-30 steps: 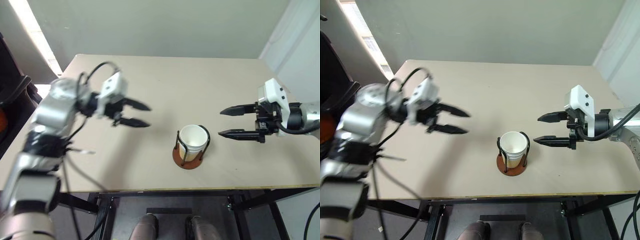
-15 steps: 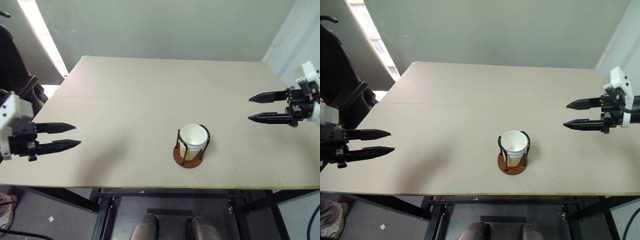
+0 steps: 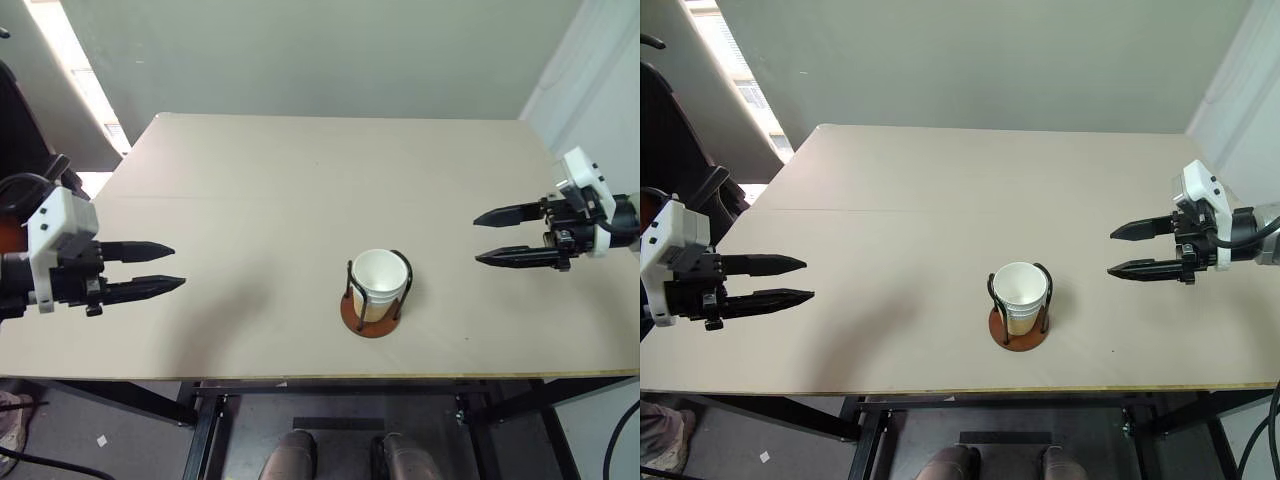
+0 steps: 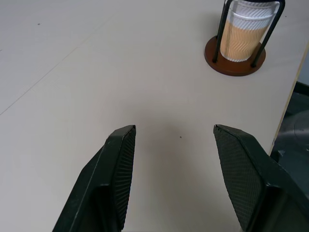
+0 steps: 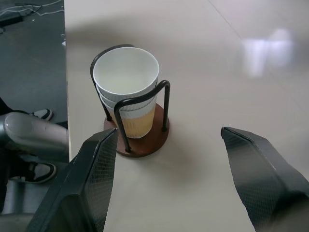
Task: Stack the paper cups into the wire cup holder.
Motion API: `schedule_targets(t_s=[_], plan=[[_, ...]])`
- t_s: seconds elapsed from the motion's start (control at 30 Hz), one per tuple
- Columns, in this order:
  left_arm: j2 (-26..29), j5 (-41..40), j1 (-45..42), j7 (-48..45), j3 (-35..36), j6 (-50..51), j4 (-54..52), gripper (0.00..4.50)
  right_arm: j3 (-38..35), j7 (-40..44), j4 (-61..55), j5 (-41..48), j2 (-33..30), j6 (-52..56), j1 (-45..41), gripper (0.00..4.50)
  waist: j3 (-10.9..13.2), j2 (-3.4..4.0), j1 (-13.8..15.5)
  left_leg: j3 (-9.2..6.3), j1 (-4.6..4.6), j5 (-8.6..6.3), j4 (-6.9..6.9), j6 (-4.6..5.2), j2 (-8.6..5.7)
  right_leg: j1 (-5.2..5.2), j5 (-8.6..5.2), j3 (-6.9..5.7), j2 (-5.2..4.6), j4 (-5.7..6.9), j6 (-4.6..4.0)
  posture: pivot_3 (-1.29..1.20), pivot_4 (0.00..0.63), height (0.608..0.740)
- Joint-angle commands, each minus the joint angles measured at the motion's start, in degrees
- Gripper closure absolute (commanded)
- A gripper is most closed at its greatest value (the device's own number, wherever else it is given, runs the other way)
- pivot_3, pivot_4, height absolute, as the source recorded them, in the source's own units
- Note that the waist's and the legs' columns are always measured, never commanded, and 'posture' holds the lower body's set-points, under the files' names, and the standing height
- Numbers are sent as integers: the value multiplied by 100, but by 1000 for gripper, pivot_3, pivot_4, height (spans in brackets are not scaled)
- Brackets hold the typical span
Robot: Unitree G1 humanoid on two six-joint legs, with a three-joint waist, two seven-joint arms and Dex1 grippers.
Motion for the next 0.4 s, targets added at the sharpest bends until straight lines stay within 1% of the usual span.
schedule_targets(t_s=[0.03, 0.2, 0.4], plan=[[64, -35, -96, 53, 8, -99, 21, 1759, -236, 40, -149, 55, -130, 11, -64, 970, 0, 0, 0, 0, 0, -2, -2, 1, 0, 0, -3, 0, 0, 0, 0, 0, 150, 740], [96, -7, -73, 101, -82, -94, -38, 1759, -201, 35, -151, 38, -100, 9, -78, 970, 0, 0, 0, -2, 1, -7, -6, -5, 2, 0, -7, -4, 0, 0, 0, 0, 150, 740], [89, -24, 17, 140, -31, -63, -93, 1759, -106, 63, -74, -35, -47, -56, -130, 970, 0, 0, -2, -2, 1, -6, -4, -6, 2, 0, -6, -4, 0, 2, 0, 0, 150, 740]])
